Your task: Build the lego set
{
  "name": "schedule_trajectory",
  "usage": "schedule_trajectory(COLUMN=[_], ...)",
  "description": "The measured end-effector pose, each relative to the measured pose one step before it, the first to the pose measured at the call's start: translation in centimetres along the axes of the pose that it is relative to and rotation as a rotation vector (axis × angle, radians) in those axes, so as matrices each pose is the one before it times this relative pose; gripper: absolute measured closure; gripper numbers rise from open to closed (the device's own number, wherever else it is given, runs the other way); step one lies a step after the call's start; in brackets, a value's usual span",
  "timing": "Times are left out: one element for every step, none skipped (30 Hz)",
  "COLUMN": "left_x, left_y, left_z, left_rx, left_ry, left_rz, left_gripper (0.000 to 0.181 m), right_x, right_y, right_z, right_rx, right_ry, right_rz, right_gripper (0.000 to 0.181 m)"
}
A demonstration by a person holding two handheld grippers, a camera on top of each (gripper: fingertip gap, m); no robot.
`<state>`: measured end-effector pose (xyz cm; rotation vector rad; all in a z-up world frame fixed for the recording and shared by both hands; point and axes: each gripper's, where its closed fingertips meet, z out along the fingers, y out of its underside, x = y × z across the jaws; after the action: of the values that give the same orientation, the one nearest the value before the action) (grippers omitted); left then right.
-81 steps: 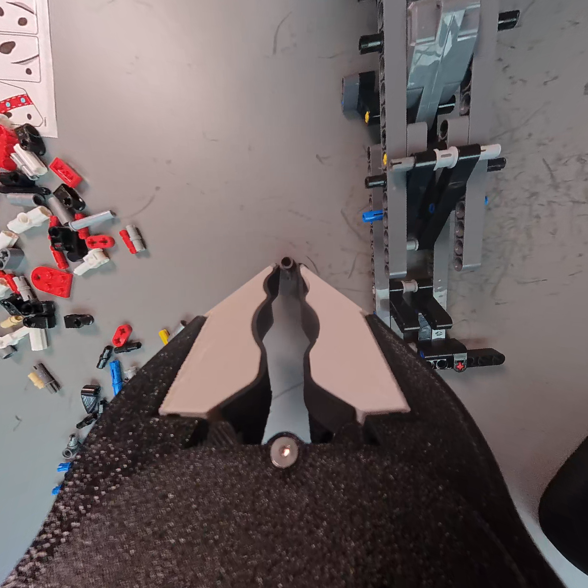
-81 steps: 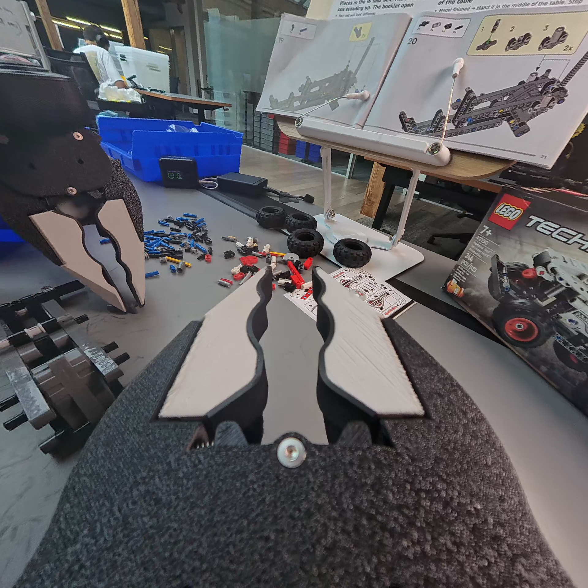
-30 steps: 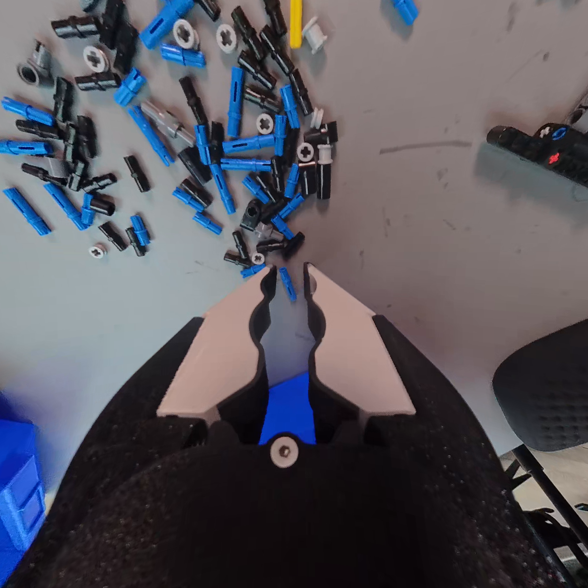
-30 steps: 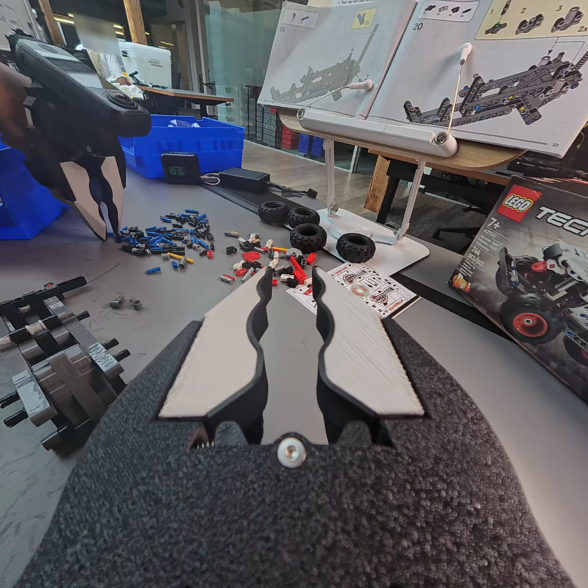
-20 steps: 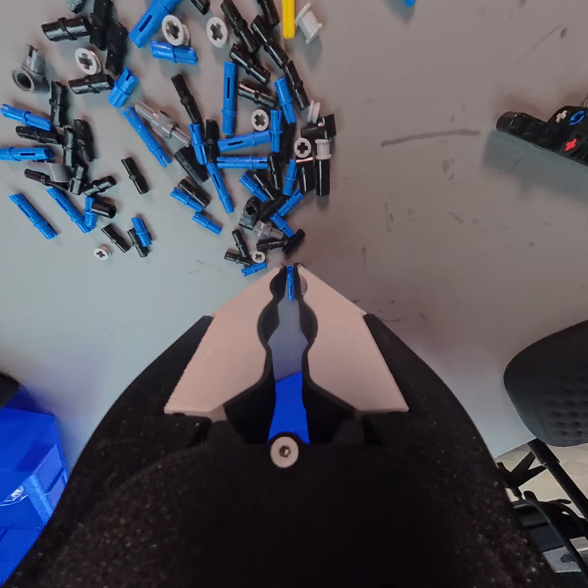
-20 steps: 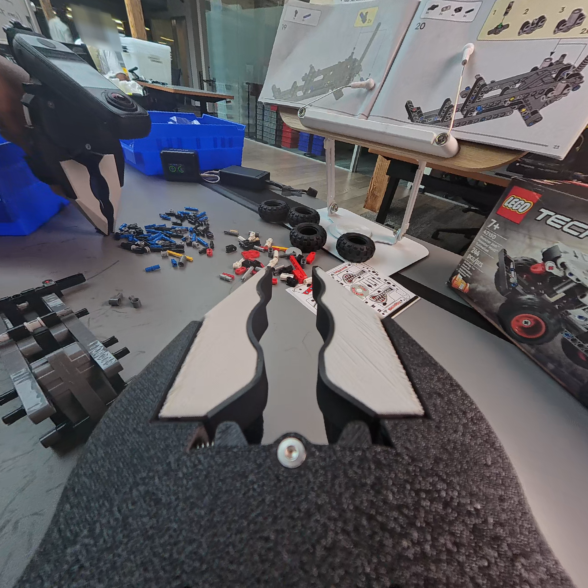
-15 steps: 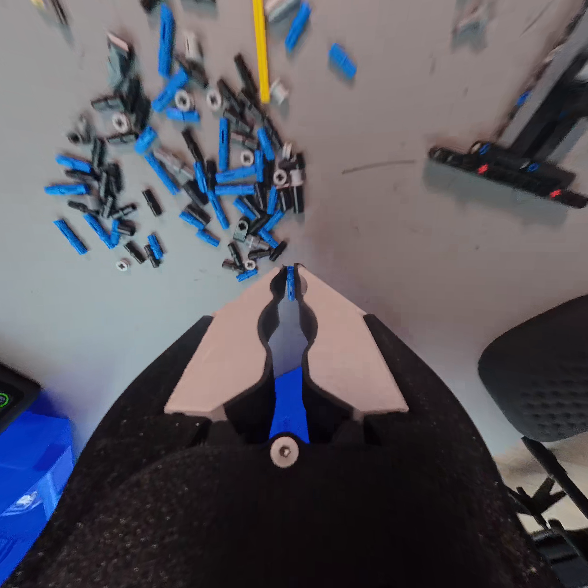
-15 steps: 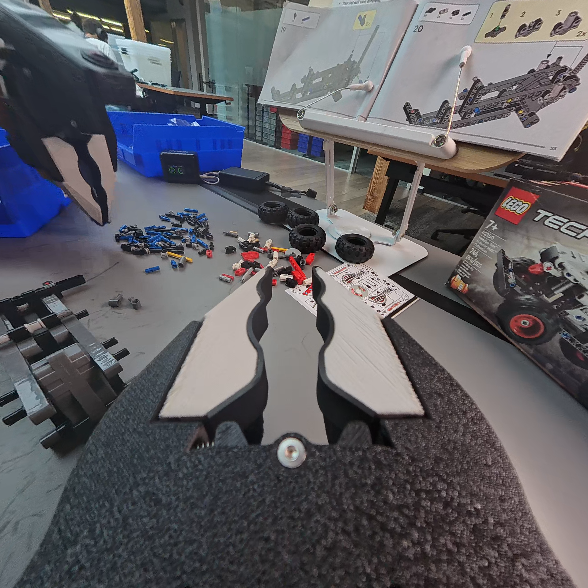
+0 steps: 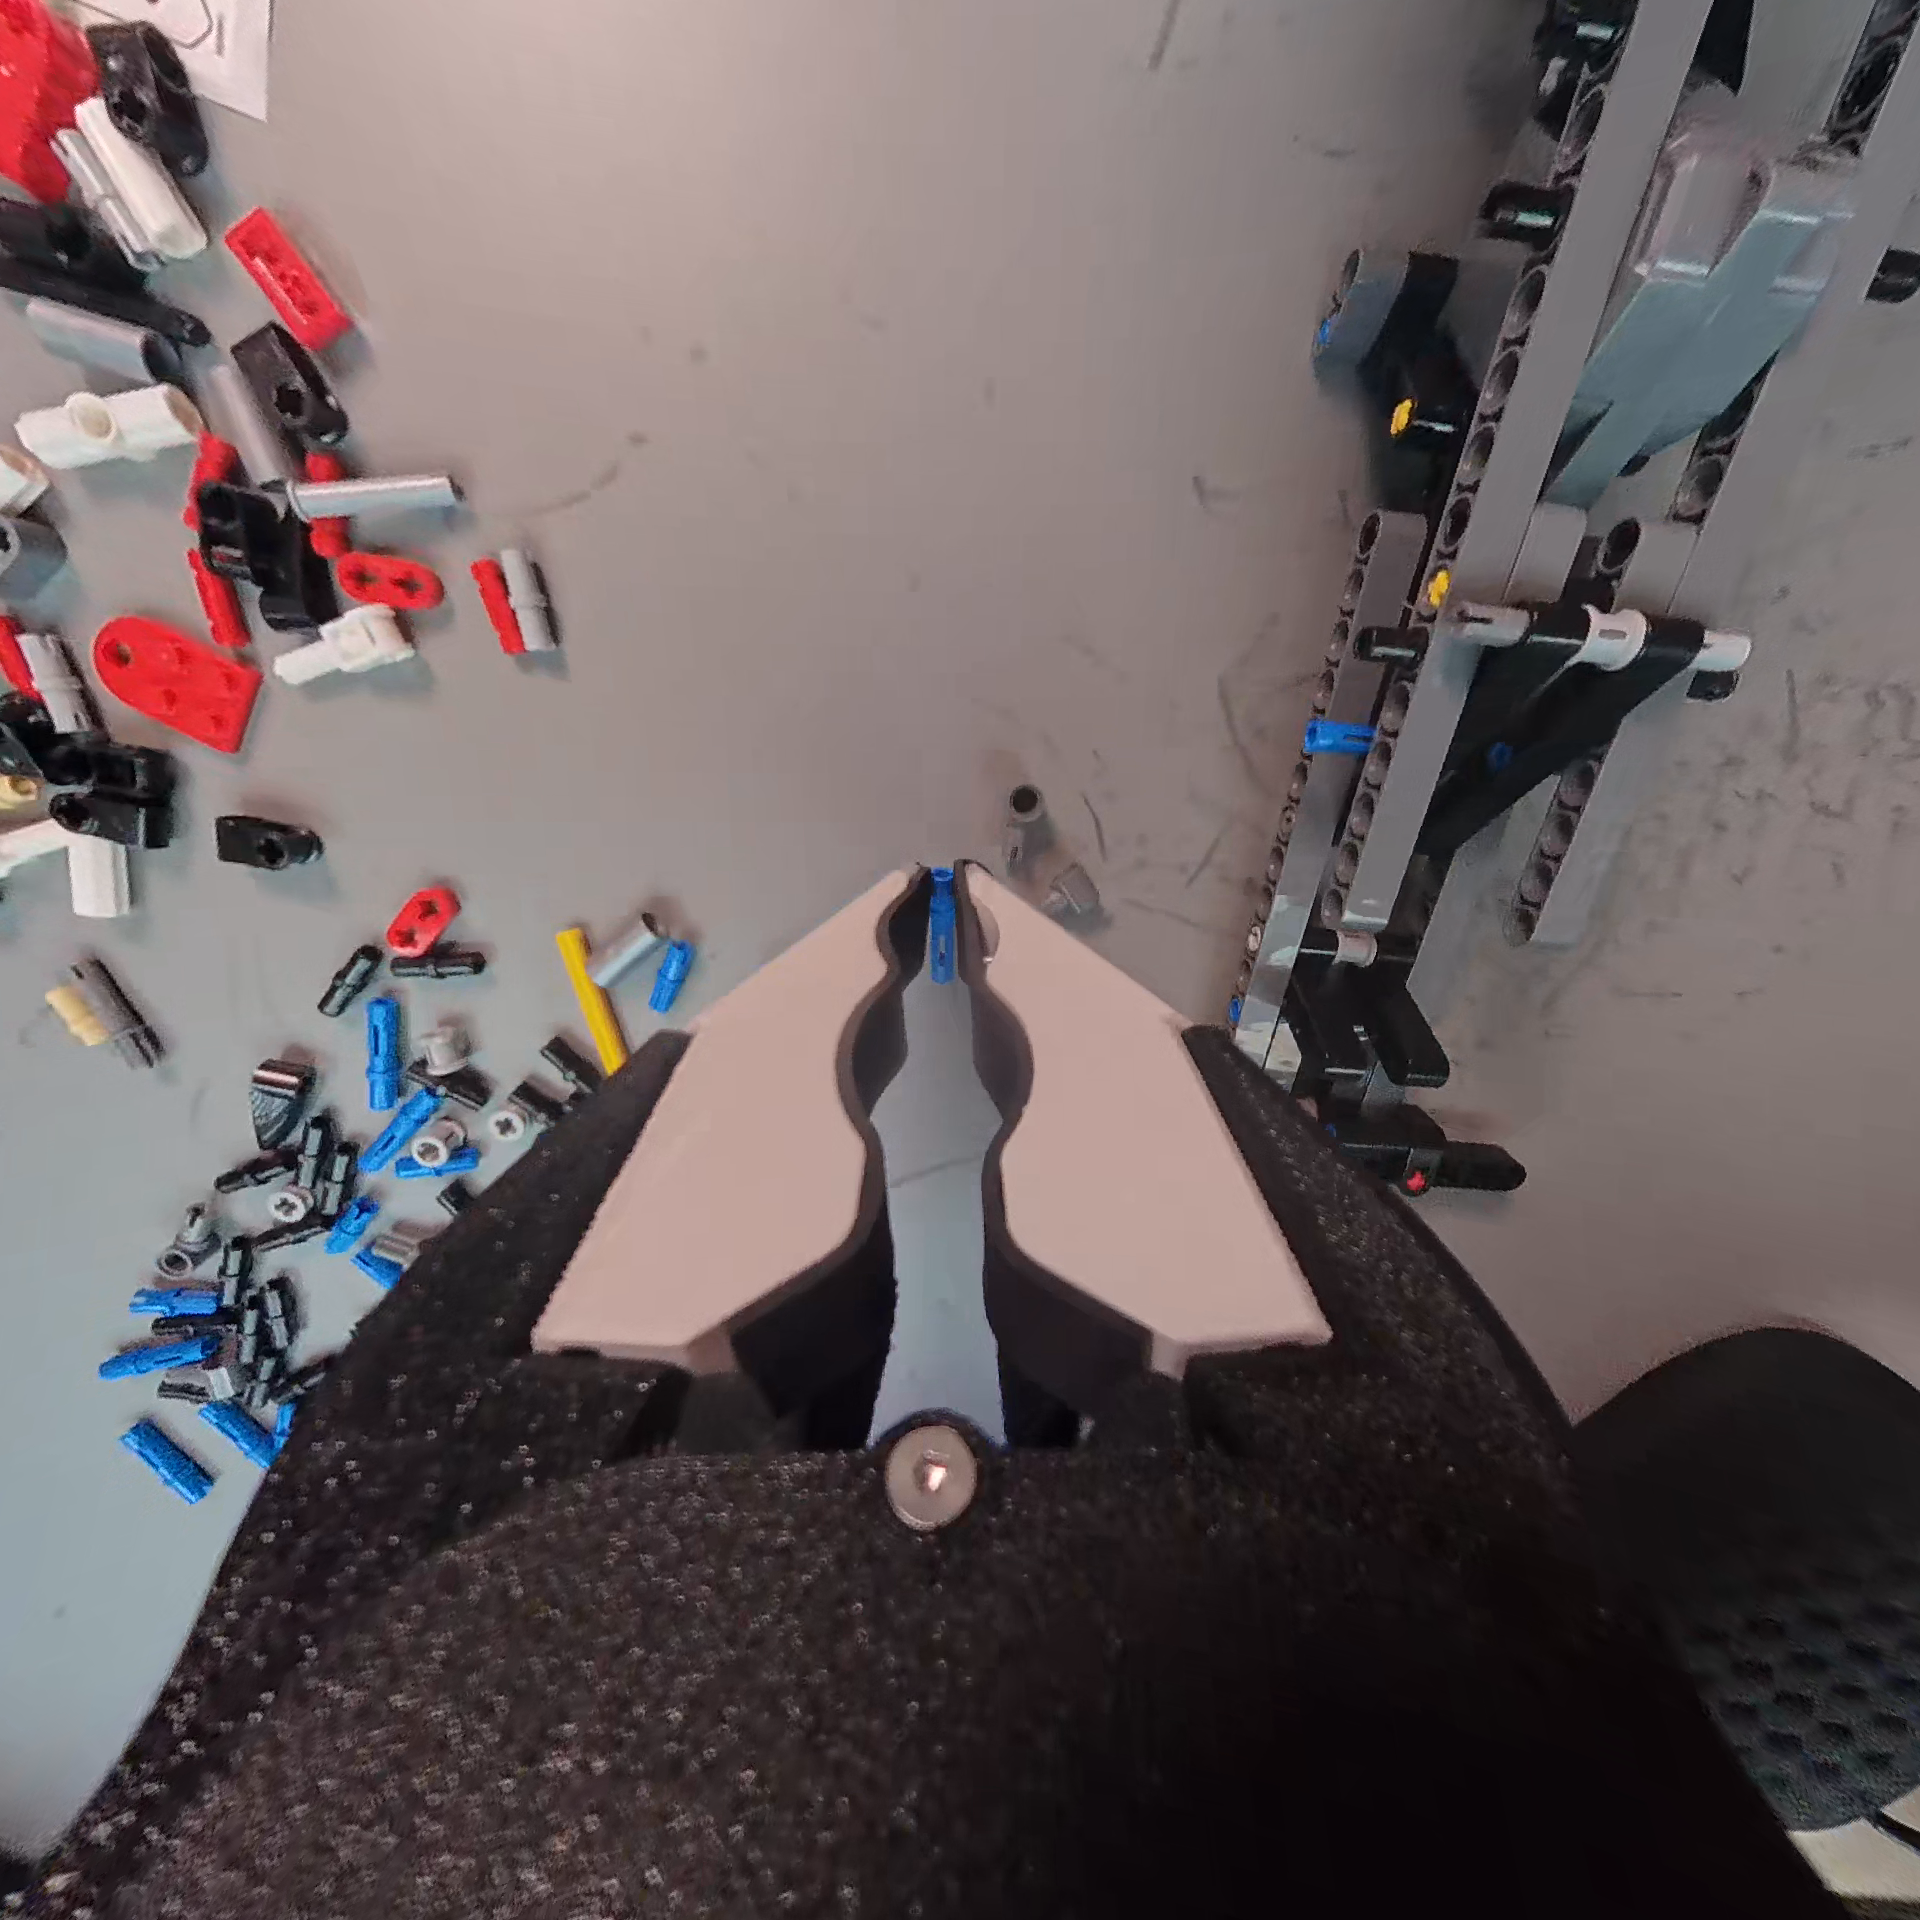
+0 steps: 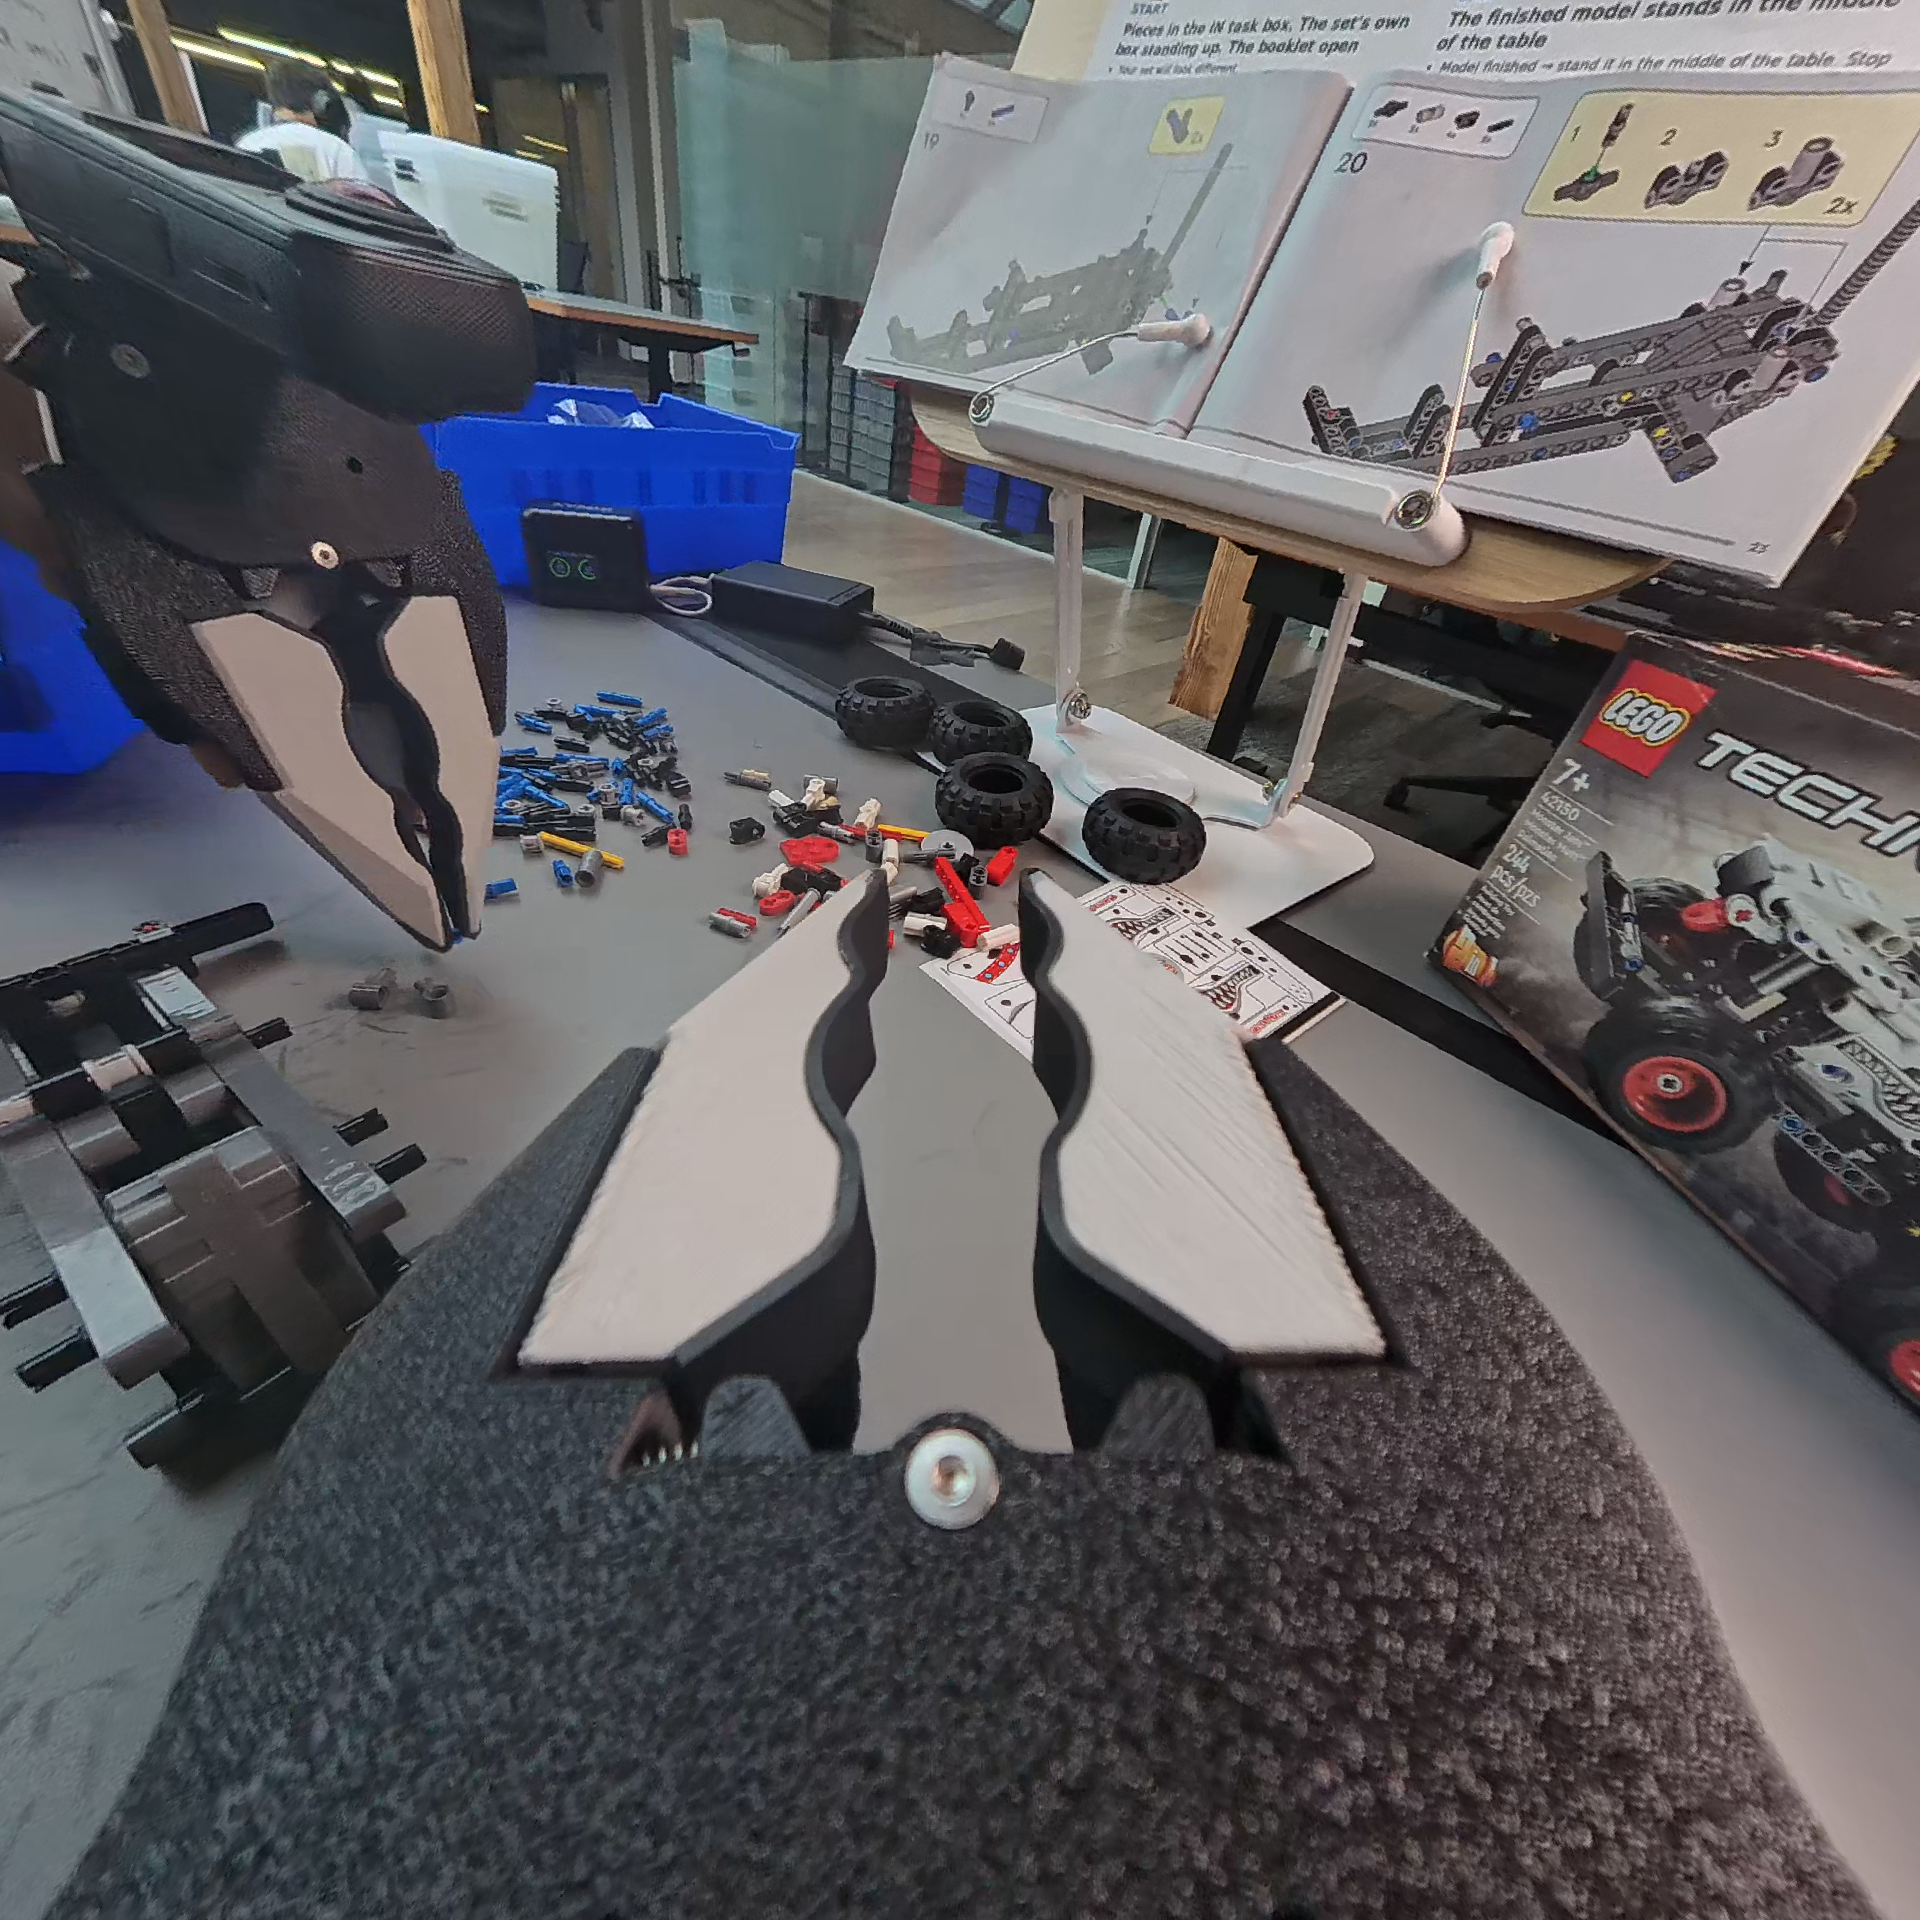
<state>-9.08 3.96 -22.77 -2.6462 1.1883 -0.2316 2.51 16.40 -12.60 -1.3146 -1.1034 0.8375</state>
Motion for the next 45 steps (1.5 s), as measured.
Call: schedule_trajectory(left_x=[0.022, -0.006, 0.033, 0.004, 0.022, 0.075, 0.057, 0.037, 0.02, 0.016, -0.001, 0.003, 0.005, 0.054, 0.047, -0.036, -0.155, -0.335, -0.565, -0.789, -0.922, -0.897, -0.883, -0.952, -0.882, -0.691, -0.574, -0.476, -0.421, -0.391, -0.238, -0.166, -0.195, -0.126, 0.043, 0.097, 0.006, 0.019, 0.183, 0.191, 0.01, -0.207, -0.07, 0.099, -0.119], left_y=[-0.255, -0.176, -0.114, -0.084, -0.067, -0.029, -0.028, -0.011, -0.006, -0.004, -0.013, -0.018, -0.024, -0.01, -0.015, -0.063, -0.067, -0.048, -0.039, 0.073, 0.254, 0.497, 0.77, 0.982, 1.143, 1.221, 1.166, 1.102, 1.023, 0.962, 0.848, 0.62, 0.379, 0.137, -0.08, -0.195, -0.214, -0.351, -0.497, -0.372, -0.171, -0.085, -0.082, -0.142, -0.136], left_z=[0.161, 0.155, 0.173, 0.158, 0.144, 0.131, 0.124, 0.099, 0.079, 0.07, 0.02, -0.018, -0.014, 0.014, -0.026, -0.13, -0.334, -0.604, -0.831, -0.978, -1.0, -0.921, -0.746, -0.558, -0.322, -0.098, 0.113, 0.249, 0.32, 0.357, 0.361, 0.309, 0.246, 0.175, 0.12, 0.079, 0.025, -0.011, -0.012, 0.042, 0.116, 0.167, 0.179, 0.145, 0.107], left_rx=[0.0012, -0.0002, -0.0017, -0.0002, 0.0003, -0.0005, 0.0001, 0.0004, 0.0012, 0.0019, 0.0027, 0.0038, 0.0052, 0.0058, 0.0067, 0.0106, 0.013, 0.015, 0.0173, 0.0145, 0.0072, -0.0032, -0.0155, -0.0241, -0.0297, -0.0315, -0.0282, -0.0259, -0.0238, -0.0239, -0.022, -0.0135, -0.0044, 0.005, 0.0121, 0.0135, 0.0086, 0.0135, 0.0205, 0.0118, -0.0021, -0.0071, -0.0053, 0.0008, 0.0008], left_ry=[0.0014, 0.0, 0.0036, 0.0017, 0.0026, 0.005, 0.0028, 0.0013, 0.0006, 0.0007, 0.0015, 0.0016, 0.0029, 0.0057, 0.0056, 0.0015, -0.0026, -0.0081, -0.0165, -0.0228, -0.0242, -0.0185, -0.0155, -0.0214, -0.021, -0.0138, -0.011, -0.0111, -0.0143, -0.016, -0.0082, -0.0049, -0.0072, -0.0027, 0.0059, 0.009, 0.0008, 0.0019, 0.0139, 0.0142, -0.001, -0.0175, -0.011, -0.0041, -0.0192], left_rz=[0.0045, 0.0041, 0.0014, 0.0005, 0.0, -0.0004, -0.0001, 0.0003, 0.0007, -0.0003, -0.0016, -0.0025, -0.004, -0.0056, -0.0051, -0.0057, -0.0087, -0.0094, -0.0092, -0.0112, -0.0131, -0.0145, -0.0166, -0.0144, -0.0091, -0.0086, -0.0082, -0.0015, 0.0018, -0.0014, -0.004, -0.0086, -0.0135, -0.0119, -0.0081, -0.0053, 0.0004, 0.0011, -0.004, 0.0001, 0.0148, 0.0291, 0.0411, 0.0513, 0.0549], left_gripper=[0.175, 0.175, 0.175, 0.175, 0.175, 0.175, 0.175, 0.175, 0.175, 0.175, 0.175, 0.175, 0.175, 0.175, 0.172, 0.166, 0.164, 0.162, 0.162, 0.162, 0.162, 0.162, 0.162, 0.162, 0.163, 0.163, 0.165, 0.165, 0.166, 0.167, 0.167, 0.168, 0.168, 0.169, 0.169, 0.17, 0.17, 0.17, 0.169, 0.168, 0.168, 0.167, 0.166, 0.167, 0.169], right_x=[0.046, 0.026, 0.006, -0.005, -0.004, -0.008, -0.004, -0.01, -0.004, -0.018, -0.017, -0.026, -0.025, -0.024, -0.02, -0.015, 0.008, 0.014, 0.035, 0.022, 0.03, -0.006, -0.034, -0.034, -0.047, -0.044, -0.031, -0.019, -0.023, -0.008, -0.011, -0.03, -0.026, -0.037, -0.049, -0.065, -0.062, -0.036, -0.014, 0.001, 0.049, 0.047, 0.053, 0.047, 0.045], right_y=[-0.03, -0.007, 0.018, 0.008, 0.021, 0.016, 0.028, 0.035, 0.05, 0.049, 0.047, 0.032, 0.026, 0.013, 0.016, 0.002, 0.001, -0.016, -0.029, -0.02, -0.002, 0.011, 0.028, 0.036, 0.044, 0.028, 0.009, 0.027, 0.027, 0.031, 0.044, 0.043, 0.055, 0.059, 0.087, 0.074, 0.064, 0.033, 0.016, -0.012, -0.023, -0.025, -0.008, -0.005, 0.007], right_z=[-0.021, -0.018, 0.004, -0.004, 0.004, 0.003, 0.006, 0.016, 0.017, 0.019, 0.017, 0.019, 0.012, 0.013, 0.003, 0.004, -0.009, -0.007, -0.016, -0.019, -0.006, 0.007, 0.028, 0.025, 0.016, 0.019, 0.012, 0.011, 0.016, 0.014, 0.01, 0.019, 0.026, 0.029, 0.036, 0.042, 0.02, 0.02, 0.008, -0.016, -0.029, -0.015, -0.023, -0.019, -0.014], right_rx=[0.0013, 0.0003, -0.0004, -0.0006, -0.0009, -0.0006, -0.0007, -0.0011, -0.0015, -0.0016, -0.0016, -0.0012, -0.0007, -0.0005, -0.0006, -0.0003, 0.0, 0.0005, 0.0011, 0.001, 0.0005, 0.0001, -0.0008, -0.0016, -0.0017, -0.0012, -0.0003, -0.0005, -0.0007, -0.001, -0.0013, -0.0013, -0.0013, -0.0018, -0.0025, -0.0024, -0.0023, -0.0016, -0.0008, 0.0001, 0.0008, 0.0009, 0.0006, 0.0002, -0.0001], right_ry=[0.0005, -0.0005, -0.0005, -0.0006, -0.0005, -0.0002, -0.0001, -0.0005, -0.0005, -0.0005, -0.0001, -0.0007, -0.0006, -0.0007, -0.0006, -0.0003, 0.0002, 0.0007, 0.0007, 0.0007, 0.0005, -0.0008, -0.0018, -0.0012, -0.0009, -0.0005, -0.0004, -0.001, -0.0006, -0.0001, 0.0002, -0.0005, -0.0012, -0.0012, -0.0018, -0.0024, -0.0024, -0.0006, -0.0003, 0.0005, 0.0012, 0.0011, 0.0008, 0.0008, 0.0012], right_rz=[0.0006, 0.0008, 0.0005, -0.0004, -0.0011, -0.0011, -0.0004, 0.0006, 0.0007, -0.0004, -0.0009, -0.0006, -0.0003, -0.0003, -0.0003, -0.0002, -0.0003, 0.0001, 0.0007, 0.0011, 0.0016, 0.0018, 0.001, -0.001, -0.0028, -0.0021, -0.0002, 0.0012, 0.0009, -0.0003, -0.0008, 0.0, 0.0006, 0.0005, 0.0001, -0.0004, -0.0011, -0.0021, -0.0023, -0.0013, 0.0001, 0.0011, 0.0013, 0.0004, -0.0005], right_gripper=[0.157, 0.157, 0.157, 0.157, 0.157, 0.157, 0.157, 0.157, 0.157, 0.157, 0.157, 0.157, 0.157, 0.157, 0.157, 0.157, 0.157, 0.157, 0.157, 0.157, 0.157, 0.157, 0.157, 0.157, 0.157, 0.157, 0.157, 0.157, 0.157, 0.157, 0.157, 0.157, 0.157, 0.157, 0.157, 0.157, 0.157, 0.157, 0.157, 0.157, 0.157, 0.157, 0.157, 0.157, 0.157])
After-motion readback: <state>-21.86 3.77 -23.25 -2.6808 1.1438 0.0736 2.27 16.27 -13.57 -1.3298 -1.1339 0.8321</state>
